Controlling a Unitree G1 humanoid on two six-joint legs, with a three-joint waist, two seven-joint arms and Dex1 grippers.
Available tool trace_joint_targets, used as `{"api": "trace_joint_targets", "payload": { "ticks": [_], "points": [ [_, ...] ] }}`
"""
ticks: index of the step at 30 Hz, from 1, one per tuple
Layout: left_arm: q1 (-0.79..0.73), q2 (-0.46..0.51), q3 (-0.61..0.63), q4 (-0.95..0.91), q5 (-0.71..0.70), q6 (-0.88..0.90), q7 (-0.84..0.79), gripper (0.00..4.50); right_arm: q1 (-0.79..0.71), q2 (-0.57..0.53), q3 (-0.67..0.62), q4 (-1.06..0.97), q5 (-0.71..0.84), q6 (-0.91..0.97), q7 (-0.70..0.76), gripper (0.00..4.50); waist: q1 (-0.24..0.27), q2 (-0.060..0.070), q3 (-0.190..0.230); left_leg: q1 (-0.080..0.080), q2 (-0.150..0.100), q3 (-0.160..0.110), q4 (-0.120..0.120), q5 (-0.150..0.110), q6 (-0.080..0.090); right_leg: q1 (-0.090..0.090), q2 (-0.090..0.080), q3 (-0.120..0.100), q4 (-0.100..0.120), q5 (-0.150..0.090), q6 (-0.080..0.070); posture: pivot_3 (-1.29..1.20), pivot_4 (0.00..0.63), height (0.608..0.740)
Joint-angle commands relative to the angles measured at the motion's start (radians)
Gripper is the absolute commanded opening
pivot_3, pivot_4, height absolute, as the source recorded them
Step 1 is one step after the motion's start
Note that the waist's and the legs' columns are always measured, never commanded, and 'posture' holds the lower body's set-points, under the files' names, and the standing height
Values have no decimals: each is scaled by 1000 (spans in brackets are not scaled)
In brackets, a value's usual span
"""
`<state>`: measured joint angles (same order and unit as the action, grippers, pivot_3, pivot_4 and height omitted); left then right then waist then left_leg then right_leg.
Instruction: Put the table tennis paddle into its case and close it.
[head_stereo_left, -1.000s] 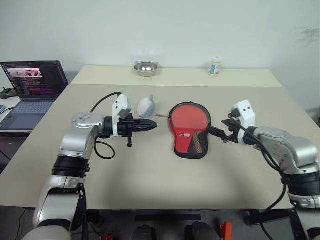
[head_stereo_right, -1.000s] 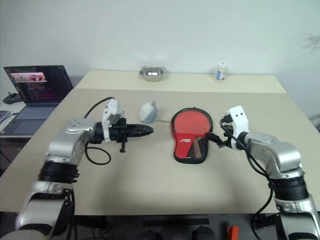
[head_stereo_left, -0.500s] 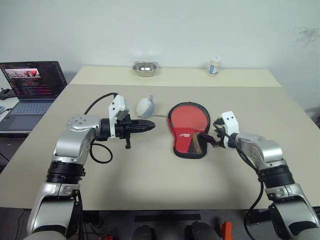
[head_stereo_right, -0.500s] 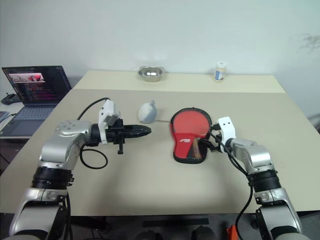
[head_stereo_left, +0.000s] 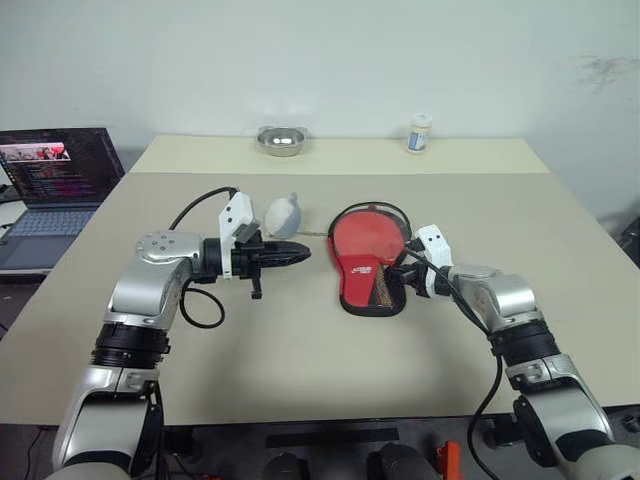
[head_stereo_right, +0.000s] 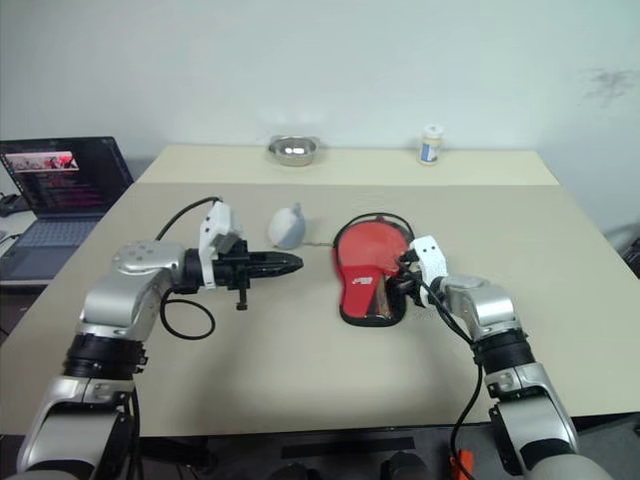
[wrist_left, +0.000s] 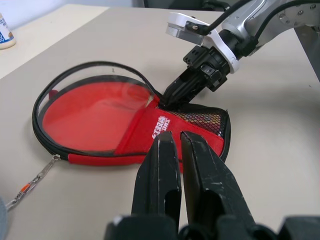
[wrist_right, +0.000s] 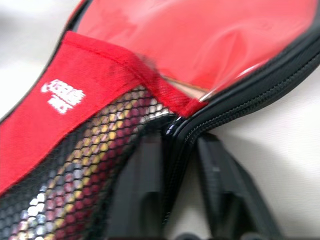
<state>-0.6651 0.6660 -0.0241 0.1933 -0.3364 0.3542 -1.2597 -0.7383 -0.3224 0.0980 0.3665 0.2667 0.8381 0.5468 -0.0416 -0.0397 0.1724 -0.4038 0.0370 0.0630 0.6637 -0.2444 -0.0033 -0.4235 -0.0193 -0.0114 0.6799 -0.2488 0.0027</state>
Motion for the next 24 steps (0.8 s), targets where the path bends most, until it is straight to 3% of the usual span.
{"api": "trace_joint_targets", "payload": {
  "ticks": [1,11,17,24],
  "points": [
    [16,35,15,-25,-6,-23,-21,271,-3,32,-1,-3,28,58,28,19,-2,0,0,4,0,1,-1,0,0,3,0,0,0,-1,1,0,150,740],
    [144,156,18,-112,-35,-39,-152,271,48,79,16,-369,146,267,59,19,-6,1,1,1,6,1,-3,0,-1,-1,3,0,0,-2,-5,0,150,740],
    [177,163,15,-177,-64,-1,-157,271,139,130,65,-516,168,340,15,19,2,1,1,1,6,1,-2,-1,-1,0,3,-1,0,-4,-3,0,150,740],
    [212,163,1,-228,-83,19,-158,271,272,97,44,-649,192,405,-29,19,10,1,1,1,6,1,-2,-1,-1,0,3,-1,0,-5,-2,0,150,740]
  ]
}}
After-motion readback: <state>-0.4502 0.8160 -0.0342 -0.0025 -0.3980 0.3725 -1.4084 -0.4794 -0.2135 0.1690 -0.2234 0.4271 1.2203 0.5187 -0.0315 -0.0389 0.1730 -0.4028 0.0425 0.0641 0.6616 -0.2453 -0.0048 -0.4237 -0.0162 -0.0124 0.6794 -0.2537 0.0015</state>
